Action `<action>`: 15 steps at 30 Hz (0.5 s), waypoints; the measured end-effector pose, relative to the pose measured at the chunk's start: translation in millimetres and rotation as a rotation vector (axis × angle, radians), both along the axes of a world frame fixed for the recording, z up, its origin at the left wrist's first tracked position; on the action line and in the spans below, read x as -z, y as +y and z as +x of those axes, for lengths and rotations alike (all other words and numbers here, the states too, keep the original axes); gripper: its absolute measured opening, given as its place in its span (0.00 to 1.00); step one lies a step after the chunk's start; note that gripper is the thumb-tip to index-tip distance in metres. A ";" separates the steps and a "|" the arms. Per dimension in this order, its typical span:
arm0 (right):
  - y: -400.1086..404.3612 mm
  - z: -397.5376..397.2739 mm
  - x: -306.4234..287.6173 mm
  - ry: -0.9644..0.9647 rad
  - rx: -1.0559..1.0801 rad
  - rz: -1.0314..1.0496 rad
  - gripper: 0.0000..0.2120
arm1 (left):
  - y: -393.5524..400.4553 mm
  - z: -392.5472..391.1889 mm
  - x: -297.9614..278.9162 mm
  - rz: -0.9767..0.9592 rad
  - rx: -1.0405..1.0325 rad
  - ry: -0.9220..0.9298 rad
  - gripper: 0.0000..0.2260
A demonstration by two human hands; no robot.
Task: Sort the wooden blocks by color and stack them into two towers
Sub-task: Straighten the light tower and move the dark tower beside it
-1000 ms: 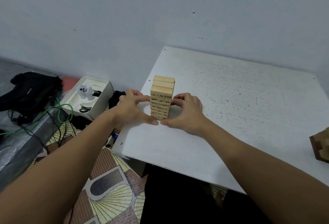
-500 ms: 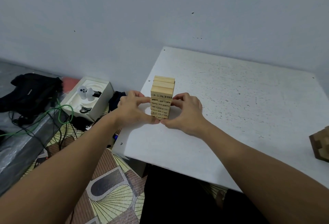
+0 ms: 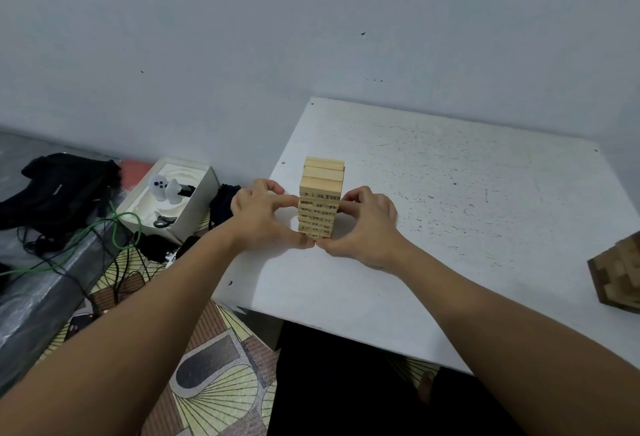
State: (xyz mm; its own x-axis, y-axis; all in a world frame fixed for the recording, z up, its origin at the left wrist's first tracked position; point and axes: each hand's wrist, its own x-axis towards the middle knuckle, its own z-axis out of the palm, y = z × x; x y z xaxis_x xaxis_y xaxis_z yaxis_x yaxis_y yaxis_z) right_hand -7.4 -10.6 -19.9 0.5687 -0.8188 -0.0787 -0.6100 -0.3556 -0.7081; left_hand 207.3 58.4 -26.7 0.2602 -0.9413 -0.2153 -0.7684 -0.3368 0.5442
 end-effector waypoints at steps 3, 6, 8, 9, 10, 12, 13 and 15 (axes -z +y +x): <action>-0.8 -10.9 -0.5 0.010 0.010 -0.020 0.22 | -3.0 -10.1 1.7 -0.013 0.008 0.004 0.23; -2.0 -24.3 -0.3 0.014 0.021 -0.019 0.22 | -7.2 -22.9 0.7 -0.004 0.020 -0.001 0.24; -2.9 -33.7 -0.2 0.025 0.033 -0.025 0.21 | -10.4 -33.4 0.1 -0.014 0.024 0.001 0.23; -3.4 -38.5 -0.3 0.030 0.039 -0.024 0.21 | -11.6 -38.9 0.3 -0.022 0.027 0.007 0.23; -3.7 -43.5 -1.0 0.030 0.046 -0.021 0.21 | -12.9 -44.5 0.5 -0.027 0.030 0.014 0.23; -3.8 -53.9 -3.4 0.016 0.064 -0.008 0.21 | -15.8 -55.6 1.0 -0.027 0.042 0.017 0.23; -3.5 -59.2 -5.0 0.009 0.074 -0.002 0.21 | -17.6 -60.8 1.2 -0.026 0.049 0.006 0.23; -3.8 -69.7 -6.5 0.011 0.092 0.005 0.22 | -22.4 -70.6 1.1 -0.021 0.061 -0.015 0.23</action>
State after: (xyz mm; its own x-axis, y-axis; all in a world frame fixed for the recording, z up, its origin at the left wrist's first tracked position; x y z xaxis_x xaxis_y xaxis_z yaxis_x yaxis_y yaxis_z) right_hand -77.1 -14.4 -13.4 0.4898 -0.8673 -0.0891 -0.6478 -0.2936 -0.7030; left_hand 136.7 36.0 -27.8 0.2052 -0.9598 -0.1914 -0.7956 -0.2774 0.5386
